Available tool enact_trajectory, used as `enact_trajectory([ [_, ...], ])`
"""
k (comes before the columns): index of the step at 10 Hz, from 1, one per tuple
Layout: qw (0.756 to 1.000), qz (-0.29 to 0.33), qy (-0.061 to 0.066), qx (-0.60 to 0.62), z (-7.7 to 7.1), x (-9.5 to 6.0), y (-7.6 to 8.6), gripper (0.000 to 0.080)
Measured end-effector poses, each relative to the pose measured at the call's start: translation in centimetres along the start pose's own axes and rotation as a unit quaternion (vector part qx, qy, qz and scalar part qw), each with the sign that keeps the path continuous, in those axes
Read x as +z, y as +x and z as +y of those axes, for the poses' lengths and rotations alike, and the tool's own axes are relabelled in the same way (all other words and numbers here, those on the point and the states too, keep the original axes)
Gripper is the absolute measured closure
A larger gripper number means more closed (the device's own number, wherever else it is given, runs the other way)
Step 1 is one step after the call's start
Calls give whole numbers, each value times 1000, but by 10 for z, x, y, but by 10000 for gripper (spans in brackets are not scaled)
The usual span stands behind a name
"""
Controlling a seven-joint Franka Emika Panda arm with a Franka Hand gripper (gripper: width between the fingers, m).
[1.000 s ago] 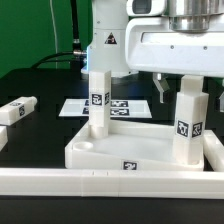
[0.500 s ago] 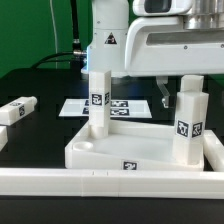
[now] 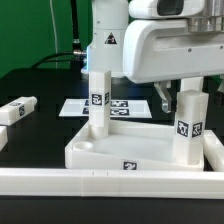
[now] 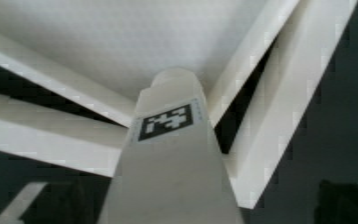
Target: Assemble desk
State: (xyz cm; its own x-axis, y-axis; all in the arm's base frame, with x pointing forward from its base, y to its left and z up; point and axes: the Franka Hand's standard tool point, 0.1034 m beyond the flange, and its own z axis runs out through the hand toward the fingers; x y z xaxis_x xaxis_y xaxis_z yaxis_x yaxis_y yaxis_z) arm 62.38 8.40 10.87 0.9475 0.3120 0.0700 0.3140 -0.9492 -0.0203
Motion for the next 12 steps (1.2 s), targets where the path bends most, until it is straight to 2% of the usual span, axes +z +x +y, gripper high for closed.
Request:
enact_trajectory([
  [1, 1000, 0, 0, -24, 1, 0, 0, 178],
  [2, 1000, 0, 0, -23, 1, 0, 0, 326],
  [3, 1000, 0, 0, -22, 1, 0, 0, 326],
  [4, 1000, 0, 0, -14, 1, 0, 0, 464],
  [5, 1000, 0, 0, -6, 1, 0, 0, 511],
  [7, 1000, 0, 0, 3, 1, 0, 0, 511],
  [9, 993, -6, 8, 117, 2, -2, 0, 511],
  [12, 962, -10, 8, 274, 3, 1, -2, 511],
])
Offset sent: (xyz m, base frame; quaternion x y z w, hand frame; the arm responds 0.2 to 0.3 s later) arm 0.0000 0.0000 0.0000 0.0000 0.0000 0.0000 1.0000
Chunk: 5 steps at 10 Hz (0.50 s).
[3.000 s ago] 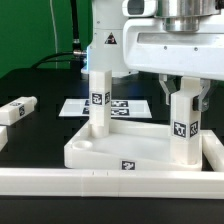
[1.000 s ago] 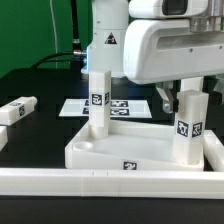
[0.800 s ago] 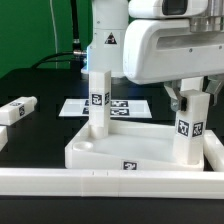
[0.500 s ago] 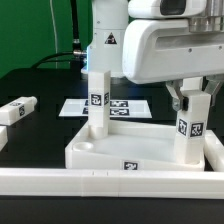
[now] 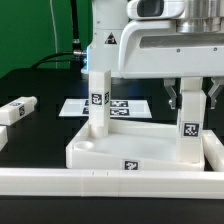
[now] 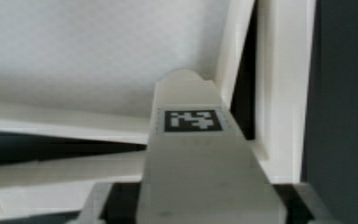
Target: Assemble desk
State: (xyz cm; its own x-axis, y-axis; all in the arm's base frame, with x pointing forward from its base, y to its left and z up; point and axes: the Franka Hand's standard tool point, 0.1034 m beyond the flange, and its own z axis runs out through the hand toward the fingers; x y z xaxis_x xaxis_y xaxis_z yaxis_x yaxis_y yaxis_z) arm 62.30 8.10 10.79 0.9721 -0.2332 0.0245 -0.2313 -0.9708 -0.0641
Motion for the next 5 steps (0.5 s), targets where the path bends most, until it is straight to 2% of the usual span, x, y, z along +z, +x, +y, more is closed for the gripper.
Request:
enact_trajectory([
  [3, 991, 7, 1, 133, 0, 0, 2, 510],
  [5, 979, 12, -9, 204, 7, -1, 4, 506],
])
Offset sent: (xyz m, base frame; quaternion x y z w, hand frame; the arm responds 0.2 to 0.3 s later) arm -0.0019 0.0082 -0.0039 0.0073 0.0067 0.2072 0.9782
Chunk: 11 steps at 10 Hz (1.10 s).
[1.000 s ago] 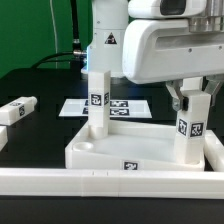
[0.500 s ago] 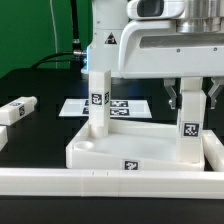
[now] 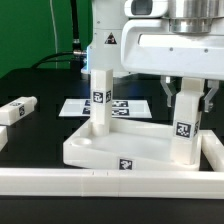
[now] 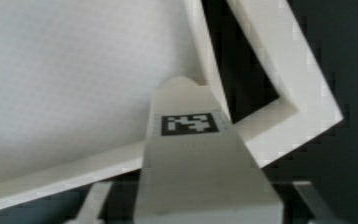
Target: Assemble desk
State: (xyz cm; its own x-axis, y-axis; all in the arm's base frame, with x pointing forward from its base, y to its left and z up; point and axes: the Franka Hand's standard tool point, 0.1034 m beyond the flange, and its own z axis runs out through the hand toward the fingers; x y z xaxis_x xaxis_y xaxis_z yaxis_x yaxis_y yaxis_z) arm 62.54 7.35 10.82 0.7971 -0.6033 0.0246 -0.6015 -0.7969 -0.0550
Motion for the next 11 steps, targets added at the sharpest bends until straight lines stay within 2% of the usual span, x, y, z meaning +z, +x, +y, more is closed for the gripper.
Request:
enact_trajectory([
  [1, 999, 2, -7, 34, 4, -1, 2, 505],
  [4, 995, 9, -13, 103, 15, -2, 12, 505],
  [5, 995, 8, -13, 98, 15, -1, 11, 395],
  [6, 996, 7, -11, 92, 14, -3, 11, 395],
  [7, 998, 4, -6, 65, 14, -17, 12, 257],
  [8, 999, 6, 7, 47, 20, -35, 16, 183],
  [10, 1000, 9, 19, 21, 40, -59, 22, 155],
  [11, 1000, 13, 23, 3, 55, -68, 30, 155],
])
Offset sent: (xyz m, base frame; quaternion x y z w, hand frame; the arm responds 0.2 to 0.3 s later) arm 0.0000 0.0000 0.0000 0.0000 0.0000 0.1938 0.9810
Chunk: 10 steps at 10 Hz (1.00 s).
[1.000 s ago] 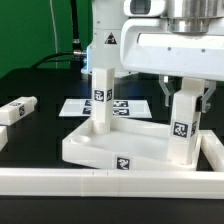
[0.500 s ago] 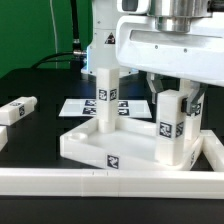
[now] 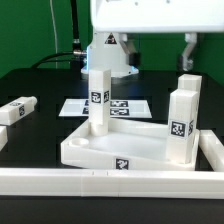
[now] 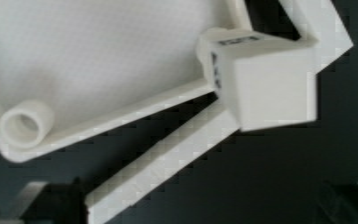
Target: Assemble desk
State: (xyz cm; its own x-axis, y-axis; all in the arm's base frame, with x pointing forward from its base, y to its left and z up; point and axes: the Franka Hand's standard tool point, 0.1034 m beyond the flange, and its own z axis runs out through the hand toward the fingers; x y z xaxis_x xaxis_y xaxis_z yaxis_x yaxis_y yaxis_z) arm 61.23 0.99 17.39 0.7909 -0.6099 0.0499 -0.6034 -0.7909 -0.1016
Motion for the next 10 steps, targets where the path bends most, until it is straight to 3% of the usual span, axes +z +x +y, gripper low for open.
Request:
enact_trajectory([
  [1, 1000, 3, 0, -1, 9, -3, 7, 151],
  [3, 1000, 2, -1, -7, 4, 0, 2, 150],
  [7, 1000, 3, -3, -19, 11, 3, 4, 150],
  [8, 998, 11, -4, -54, 41, 10, 8, 150],
  [10, 996, 18, -22, -85, 107, 22, 20, 150],
])
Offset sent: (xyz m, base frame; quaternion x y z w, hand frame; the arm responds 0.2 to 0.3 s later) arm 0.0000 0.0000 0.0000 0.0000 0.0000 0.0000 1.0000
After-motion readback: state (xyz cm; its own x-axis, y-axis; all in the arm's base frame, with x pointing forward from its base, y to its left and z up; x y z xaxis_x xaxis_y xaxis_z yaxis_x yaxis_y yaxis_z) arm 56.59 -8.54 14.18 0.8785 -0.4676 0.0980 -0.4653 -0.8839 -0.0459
